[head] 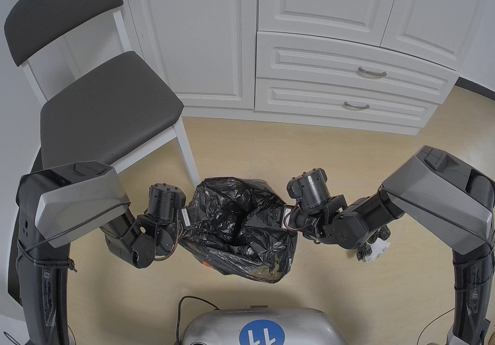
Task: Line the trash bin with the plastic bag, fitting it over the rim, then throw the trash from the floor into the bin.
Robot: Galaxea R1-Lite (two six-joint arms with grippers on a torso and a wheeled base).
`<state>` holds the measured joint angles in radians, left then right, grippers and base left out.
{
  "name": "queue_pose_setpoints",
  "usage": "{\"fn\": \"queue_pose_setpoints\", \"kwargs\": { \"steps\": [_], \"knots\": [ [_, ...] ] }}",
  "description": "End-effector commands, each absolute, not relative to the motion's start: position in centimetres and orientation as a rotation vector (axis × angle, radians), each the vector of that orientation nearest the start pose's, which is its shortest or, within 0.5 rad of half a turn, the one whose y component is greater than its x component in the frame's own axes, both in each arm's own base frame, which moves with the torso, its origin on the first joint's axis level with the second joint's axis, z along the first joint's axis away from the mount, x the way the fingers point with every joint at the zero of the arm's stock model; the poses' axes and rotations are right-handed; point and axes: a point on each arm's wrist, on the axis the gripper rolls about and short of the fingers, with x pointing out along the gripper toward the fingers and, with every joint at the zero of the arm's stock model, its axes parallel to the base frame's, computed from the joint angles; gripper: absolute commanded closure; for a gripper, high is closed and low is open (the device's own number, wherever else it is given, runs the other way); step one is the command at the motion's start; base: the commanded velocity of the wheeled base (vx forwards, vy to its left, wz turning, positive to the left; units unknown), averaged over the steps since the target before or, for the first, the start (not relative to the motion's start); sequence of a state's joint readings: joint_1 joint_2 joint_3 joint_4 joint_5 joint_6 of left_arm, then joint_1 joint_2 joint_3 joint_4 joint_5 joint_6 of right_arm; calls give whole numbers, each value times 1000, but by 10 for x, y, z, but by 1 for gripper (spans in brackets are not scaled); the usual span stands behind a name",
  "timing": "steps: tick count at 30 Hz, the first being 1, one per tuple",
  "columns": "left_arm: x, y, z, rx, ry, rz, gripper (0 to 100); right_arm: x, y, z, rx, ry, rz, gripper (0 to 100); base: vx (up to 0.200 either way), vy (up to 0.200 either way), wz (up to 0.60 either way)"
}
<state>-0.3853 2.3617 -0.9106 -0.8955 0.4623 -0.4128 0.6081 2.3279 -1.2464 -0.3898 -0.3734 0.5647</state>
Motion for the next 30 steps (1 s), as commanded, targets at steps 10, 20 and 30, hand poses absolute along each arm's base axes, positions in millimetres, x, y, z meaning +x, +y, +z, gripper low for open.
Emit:
{"fn": "queue_pose_setpoints", "kwargs": {
  "steps": [10, 20, 30],
  "knots": [
    [340, -128, 34, -240, 494, 19, 0, 354, 240, 53, 264, 670, 138, 0, 0, 0, 0],
    [340, -130, 9, -246, 594, -69, 0, 370, 243, 30, 253, 716, 122, 0, 0, 0, 0],
    [346, -127, -8, -238, 630, -71, 0, 393, 225, 24, 272, 712, 62, 0, 0, 0, 0]
  ]
}}
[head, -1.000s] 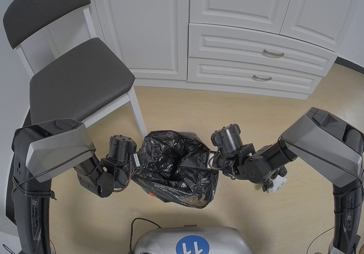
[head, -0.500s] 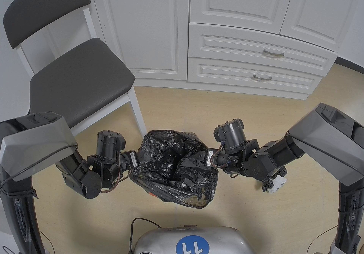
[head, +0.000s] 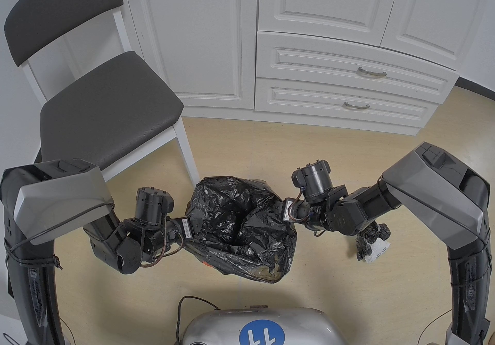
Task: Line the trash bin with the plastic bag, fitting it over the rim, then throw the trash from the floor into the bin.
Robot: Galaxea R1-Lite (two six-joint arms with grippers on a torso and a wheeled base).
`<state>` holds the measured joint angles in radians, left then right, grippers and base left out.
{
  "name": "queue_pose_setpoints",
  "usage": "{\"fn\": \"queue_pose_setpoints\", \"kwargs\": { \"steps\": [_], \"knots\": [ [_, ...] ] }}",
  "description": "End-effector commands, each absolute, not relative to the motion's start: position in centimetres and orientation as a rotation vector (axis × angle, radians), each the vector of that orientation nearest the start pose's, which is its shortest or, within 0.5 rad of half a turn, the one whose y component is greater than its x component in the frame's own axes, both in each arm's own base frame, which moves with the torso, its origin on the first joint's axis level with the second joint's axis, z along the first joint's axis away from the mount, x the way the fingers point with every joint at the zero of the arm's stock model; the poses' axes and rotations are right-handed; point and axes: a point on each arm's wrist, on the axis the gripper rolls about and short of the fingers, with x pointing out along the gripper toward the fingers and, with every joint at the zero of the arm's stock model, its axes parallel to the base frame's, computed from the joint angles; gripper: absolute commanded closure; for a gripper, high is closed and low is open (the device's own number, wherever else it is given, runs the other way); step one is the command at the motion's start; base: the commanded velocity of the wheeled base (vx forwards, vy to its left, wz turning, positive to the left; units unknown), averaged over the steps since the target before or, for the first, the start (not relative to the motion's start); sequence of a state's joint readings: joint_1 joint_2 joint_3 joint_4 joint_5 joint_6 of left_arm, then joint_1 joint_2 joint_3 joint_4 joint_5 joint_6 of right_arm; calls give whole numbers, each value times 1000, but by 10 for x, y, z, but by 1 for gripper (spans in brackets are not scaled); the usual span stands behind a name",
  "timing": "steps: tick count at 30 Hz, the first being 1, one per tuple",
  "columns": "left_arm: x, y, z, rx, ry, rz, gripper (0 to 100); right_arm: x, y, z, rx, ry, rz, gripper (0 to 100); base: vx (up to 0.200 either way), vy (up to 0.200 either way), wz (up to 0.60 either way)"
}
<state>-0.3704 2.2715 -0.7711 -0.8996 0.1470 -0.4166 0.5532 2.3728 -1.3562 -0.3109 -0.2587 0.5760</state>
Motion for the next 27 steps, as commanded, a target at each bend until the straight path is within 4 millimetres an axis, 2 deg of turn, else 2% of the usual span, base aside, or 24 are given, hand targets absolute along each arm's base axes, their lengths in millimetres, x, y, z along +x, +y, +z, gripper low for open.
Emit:
{"fn": "queue_pose_setpoints", "kwargs": {
  "steps": [1, 9, 15, 22, 27],
  "knots": [
    [348, -126, -7, -238, 622, -62, 0, 396, 223, 24, 276, 709, 57, 0, 0, 0, 0],
    [357, -108, -6, -217, 602, -6, 0, 401, 216, 26, 285, 701, 41, 0, 0, 0, 0],
    [361, -106, -6, -202, 585, 21, 0, 404, 213, 25, 288, 697, 34, 0, 0, 0, 0],
    [375, -103, -21, -126, 555, 146, 0, 411, 212, 28, 306, 674, 27, 0, 0, 0, 0],
    [376, -106, -18, -135, 541, 144, 0, 413, 213, 33, 359, 656, 17, 0, 0, 0, 0]
  ]
}}
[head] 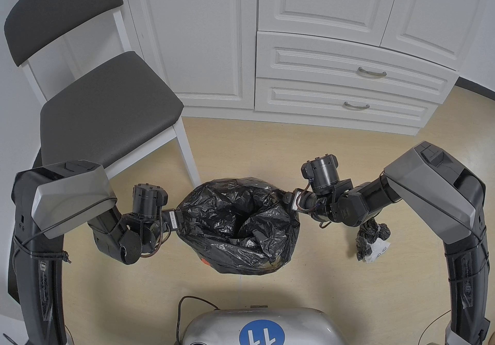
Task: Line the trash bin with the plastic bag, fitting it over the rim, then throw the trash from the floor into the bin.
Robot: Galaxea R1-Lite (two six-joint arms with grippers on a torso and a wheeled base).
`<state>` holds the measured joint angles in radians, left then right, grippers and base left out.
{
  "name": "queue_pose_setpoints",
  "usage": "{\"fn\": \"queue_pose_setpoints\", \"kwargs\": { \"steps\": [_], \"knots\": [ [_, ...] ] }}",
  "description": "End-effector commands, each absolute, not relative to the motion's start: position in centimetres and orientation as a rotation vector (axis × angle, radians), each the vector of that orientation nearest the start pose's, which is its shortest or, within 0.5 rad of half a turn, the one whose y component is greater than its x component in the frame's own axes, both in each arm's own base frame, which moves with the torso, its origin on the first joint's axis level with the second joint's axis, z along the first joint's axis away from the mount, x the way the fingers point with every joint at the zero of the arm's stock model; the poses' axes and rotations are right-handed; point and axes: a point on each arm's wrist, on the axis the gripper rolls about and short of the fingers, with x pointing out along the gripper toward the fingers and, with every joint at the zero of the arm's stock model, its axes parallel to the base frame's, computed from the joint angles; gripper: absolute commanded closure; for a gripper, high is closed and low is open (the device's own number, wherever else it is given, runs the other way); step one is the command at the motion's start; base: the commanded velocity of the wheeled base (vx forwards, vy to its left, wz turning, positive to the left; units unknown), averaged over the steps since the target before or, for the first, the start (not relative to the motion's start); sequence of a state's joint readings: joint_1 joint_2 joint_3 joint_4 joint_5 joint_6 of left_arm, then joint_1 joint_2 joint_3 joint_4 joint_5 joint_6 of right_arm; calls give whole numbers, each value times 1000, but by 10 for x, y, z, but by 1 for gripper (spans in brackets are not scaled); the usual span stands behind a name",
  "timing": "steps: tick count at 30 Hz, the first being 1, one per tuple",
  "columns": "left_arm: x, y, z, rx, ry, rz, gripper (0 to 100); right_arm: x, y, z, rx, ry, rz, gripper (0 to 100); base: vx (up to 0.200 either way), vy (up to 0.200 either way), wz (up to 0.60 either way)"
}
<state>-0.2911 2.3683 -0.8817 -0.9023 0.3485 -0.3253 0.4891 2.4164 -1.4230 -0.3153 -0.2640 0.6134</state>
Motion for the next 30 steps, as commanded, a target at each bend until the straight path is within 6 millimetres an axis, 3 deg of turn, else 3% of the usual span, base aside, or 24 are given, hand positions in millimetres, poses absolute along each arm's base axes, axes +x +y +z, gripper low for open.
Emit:
{"fn": "queue_pose_setpoints", "kwargs": {
  "steps": [1, 8, 14, 18, 30],
  "knots": [
    [376, -108, -15, -143, 521, 137, 0, 415, 214, 36, 380, 648, 14, 0, 0, 0, 0],
    [367, -124, -1, -165, 438, 76, 0, 412, 221, 41, 409, 644, 30, 0, 0, 0, 0],
    [365, -131, 6, -171, 422, 57, 0, 417, 226, 32, 425, 644, 28, 0, 0, 0, 0],
    [371, -132, 3, -203, 414, 62, 0, 424, 226, 23, 429, 646, 17, 0, 0, 0, 0],
    [390, -132, -21, -232, 423, 89, 0, 446, 216, 27, 511, 598, -19, 0, 0, 0, 0]
  ]
}}
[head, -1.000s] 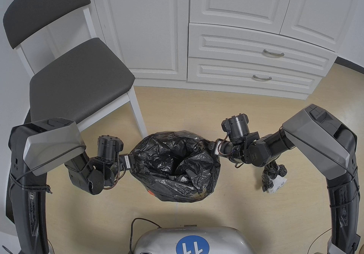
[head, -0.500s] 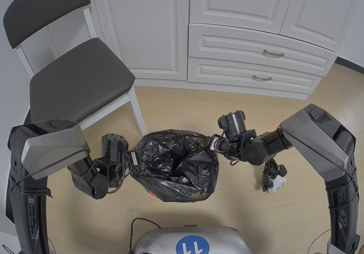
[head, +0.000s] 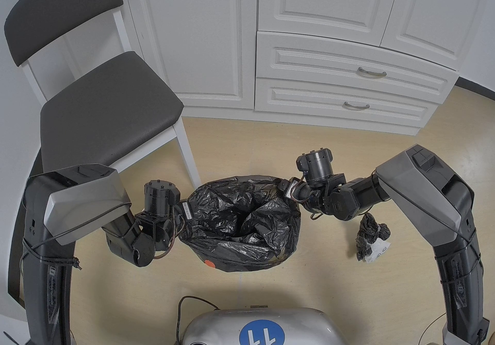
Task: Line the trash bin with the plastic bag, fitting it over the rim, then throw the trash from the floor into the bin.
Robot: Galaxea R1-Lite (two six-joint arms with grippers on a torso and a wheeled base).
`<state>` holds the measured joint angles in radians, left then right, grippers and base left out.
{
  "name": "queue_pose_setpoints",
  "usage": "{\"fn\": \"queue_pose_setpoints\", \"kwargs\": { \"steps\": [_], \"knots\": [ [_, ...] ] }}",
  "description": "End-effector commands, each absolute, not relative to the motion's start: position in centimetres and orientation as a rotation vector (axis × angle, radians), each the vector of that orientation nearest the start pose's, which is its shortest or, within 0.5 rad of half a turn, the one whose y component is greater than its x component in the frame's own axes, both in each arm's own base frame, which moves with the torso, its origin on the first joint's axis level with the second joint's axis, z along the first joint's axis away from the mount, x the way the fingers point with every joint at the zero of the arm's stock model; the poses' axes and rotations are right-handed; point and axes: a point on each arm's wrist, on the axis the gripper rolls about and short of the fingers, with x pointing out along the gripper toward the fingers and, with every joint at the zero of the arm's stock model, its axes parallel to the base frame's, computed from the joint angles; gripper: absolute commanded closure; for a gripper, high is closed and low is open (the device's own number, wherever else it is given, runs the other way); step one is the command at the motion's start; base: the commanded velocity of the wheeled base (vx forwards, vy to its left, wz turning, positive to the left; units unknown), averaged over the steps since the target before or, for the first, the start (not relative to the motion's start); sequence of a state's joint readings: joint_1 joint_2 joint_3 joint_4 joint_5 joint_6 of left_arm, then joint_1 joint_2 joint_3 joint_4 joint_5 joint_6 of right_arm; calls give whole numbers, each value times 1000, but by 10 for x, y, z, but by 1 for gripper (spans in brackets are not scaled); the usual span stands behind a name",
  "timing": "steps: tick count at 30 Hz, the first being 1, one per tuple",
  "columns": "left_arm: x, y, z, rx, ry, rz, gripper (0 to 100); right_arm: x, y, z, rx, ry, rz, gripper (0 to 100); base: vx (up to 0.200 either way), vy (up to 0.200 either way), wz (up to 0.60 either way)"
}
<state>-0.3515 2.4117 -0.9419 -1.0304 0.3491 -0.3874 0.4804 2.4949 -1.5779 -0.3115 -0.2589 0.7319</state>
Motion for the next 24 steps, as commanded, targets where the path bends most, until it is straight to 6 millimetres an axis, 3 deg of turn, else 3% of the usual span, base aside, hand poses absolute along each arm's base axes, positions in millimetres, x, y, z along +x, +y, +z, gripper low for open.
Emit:
{"fn": "queue_pose_setpoints", "kwargs": {
  "steps": [1, 24],
  "knots": [
    [390, -132, -22, -231, 424, 89, 0, 446, 216, 28, 512, 597, -20, 0, 0, 0, 0],
    [394, -129, -27, -230, 431, 103, 0, 462, 219, 22, 550, 781, -130, 0, 0, 0, 0]
  ]
}}
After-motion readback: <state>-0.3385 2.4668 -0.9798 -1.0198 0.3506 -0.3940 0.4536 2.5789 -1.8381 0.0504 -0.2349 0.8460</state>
